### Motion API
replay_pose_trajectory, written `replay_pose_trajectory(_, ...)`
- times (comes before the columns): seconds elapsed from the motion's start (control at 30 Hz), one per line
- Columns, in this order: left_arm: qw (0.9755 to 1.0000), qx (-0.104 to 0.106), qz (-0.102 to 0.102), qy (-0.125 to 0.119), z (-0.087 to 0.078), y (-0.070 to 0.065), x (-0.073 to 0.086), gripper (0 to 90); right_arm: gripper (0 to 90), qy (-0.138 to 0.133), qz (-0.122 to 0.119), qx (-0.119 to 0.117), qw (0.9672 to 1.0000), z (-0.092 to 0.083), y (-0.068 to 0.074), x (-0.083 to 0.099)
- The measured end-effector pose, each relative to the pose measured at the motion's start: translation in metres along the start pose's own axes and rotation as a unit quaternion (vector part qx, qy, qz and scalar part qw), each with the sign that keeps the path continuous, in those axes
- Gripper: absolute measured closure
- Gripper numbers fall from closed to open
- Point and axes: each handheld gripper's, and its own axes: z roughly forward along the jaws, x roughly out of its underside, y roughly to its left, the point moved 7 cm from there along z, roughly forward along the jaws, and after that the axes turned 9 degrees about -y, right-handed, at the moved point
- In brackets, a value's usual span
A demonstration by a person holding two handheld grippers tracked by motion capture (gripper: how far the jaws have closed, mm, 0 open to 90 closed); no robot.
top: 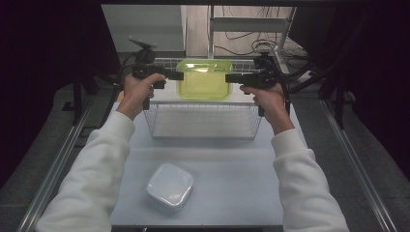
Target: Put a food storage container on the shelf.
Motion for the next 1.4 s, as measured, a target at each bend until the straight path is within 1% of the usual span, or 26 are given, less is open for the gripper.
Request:
replay_pose_trajectory(0.07,0.9999,0.003,-0.011,0.006,0.006,0.005,0.000,79.4,76.1,0.005,0.014,-0.001,0.9999,0.004,-0.006,0.000)
replay_pose_trajectory(0.13,0.9999,0.003,-0.013,0.007,0.008,0.006,0.000,79.3,76.2,0.008,0.016,-0.001,0.9999,0.005,-0.008,0.001)
replay_pose_trajectory(0.17,0.9998,-0.001,-0.013,0.012,0.012,0.010,0.002,79.3,76.4,0.015,0.025,0.000,0.9996,0.008,-0.014,0.003)
replay_pose_trajectory(0.2,0.9998,-0.001,-0.013,0.012,0.012,0.010,0.002,79.3,76.4,0.015,0.025,0.000,0.9996,0.008,-0.014,0.003)
replay_pose_trajectory(0.23,0.9997,-0.005,-0.018,0.018,0.017,0.014,0.003,79.4,76.5,0.023,0.035,0.001,0.9991,0.012,-0.019,0.005)
replay_pose_trajectory(0.27,0.9996,-0.005,-0.022,0.019,0.019,0.015,0.003,79.3,76.6,0.028,0.038,0.002,0.9989,0.014,-0.022,0.007)
replay_pose_trajectory(0.43,0.9991,-0.001,-0.037,0.018,0.022,0.021,-0.001,79.2,75.6,0.030,0.062,0.002,0.9977,0.022,-0.031,0.007)
replay_pose_trajectory(0.47,0.9987,-0.001,-0.047,0.016,0.023,0.023,-0.002,79.2,75.6,0.030,0.062,0.002,0.9977,0.022,-0.031,0.007)
replay_pose_trajectory(0.5,0.9979,0.000,-0.062,0.015,0.025,0.026,-0.005,78.9,75.3,0.034,0.073,0.005,0.9967,0.026,-0.035,0.007)
replay_pose_trajectory(0.53,0.9979,0.000,-0.062,0.015,0.025,0.026,-0.005,78.8,75.3,0.034,0.073,0.005,0.9967,0.026,-0.035,0.007)
replay_pose_trajectory(0.57,0.9973,-0.004,-0.073,0.013,0.028,0.031,-0.008,78.6,74.0,0.040,0.084,0.008,0.9956,0.031,-0.038,0.008)
replay_pose_trajectory(0.63,0.9970,-0.002,-0.076,0.015,0.028,0.034,-0.009,78.4,73.7,0.041,0.089,0.006,0.9952,0.033,-0.039,0.008)
replay_pose_trajectory(0.67,0.9962,0.002,-0.085,0.016,0.030,0.037,-0.009,78.0,73.3,0.041,0.095,0.005,0.9946,0.035,-0.040,0.008)
replay_pose_trajectory(0.7,0.9955,0.003,-0.093,0.016,0.031,0.040,-0.010,77.5,72.6,0.043,0.108,0.001,0.9932,0.038,-0.042,0.009)
replay_pose_trajectory(0.73,0.9951,0.002,-0.098,0.014,0.033,0.041,-0.010,77.2,72.3,0.043,0.114,0.001,0.9926,0.039,-0.044,0.009)
replay_pose_trajectory(0.8,0.9950,0.001,-0.099,0.013,0.034,0.042,-0.010,76.9,71.9,0.045,0.118,0.001,0.9920,0.040,-0.045,0.008)
replay_pose_trajectory(0.83,0.9944,0.000,-0.104,0.013,0.036,0.044,-0.009,76.1,71.0,0.045,0.127,0.004,0.9908,0.043,-0.048,0.008)
replay_pose_trajectory(0.87,0.9940,0.001,-0.108,0.012,0.036,0.045,-0.009,76.1,71.0,0.045,0.127,0.004,0.9908,0.043,-0.048,0.008)
replay_pose_trajectory(0.93,0.9923,0.002,-0.123,0.012,0.039,0.048,-0.009,75.3,70.1,0.043,0.138,0.007,0.9895,0.045,-0.050,0.009)
replay_pose_trajectory(0.97,0.9920,0.002,-0.125,0.013,0.040,0.049,-0.008,74.3,69.3,0.040,0.148,0.011,0.9881,0.048,-0.053,0.010)
replay_pose_trajectory(1.0,0.9915,0.002,-0.129,0.014,0.040,0.050,-0.008,74.3,69.3,0.040,0.148,0.011,0.9881,0.048,-0.053,0.010)
replay_pose_trajectory(1.07,0.9913,0.003,-0.131,0.012,0.041,0.051,-0.008,73.9,69.2,0.040,0.156,0.012,0.9869,0.049,-0.054,0.010)
replay_pose_trajectory(1.17,0.9921,0.000,-0.125,0.009,0.042,0.051,-0.007,72.3,68.9,0.039,0.160,0.014,0.9863,0.050,-0.055,0.010)
replay_pose_trajectory(1.23,0.9935,-0.006,-0.113,0.004,0.043,0.051,-0.006,70.6,68.0,0.035,0.165,0.016,0.9856,0.050,-0.055,0.010)
replay_pose_trajectory(1.33,0.9940,-0.008,-0.109,0.002,0.043,0.050,-0.006,68.5,67.3,0.033,0.159,0.022,0.9865,0.050,-0.055,0.010)
replay_pose_trajectory(1.4,0.9942,-0.010,-0.107,0.001,0.043,0.050,-0.006,63.9,66.6,0.033,0.154,0.025,0.9873,0.050,-0.055,0.010)
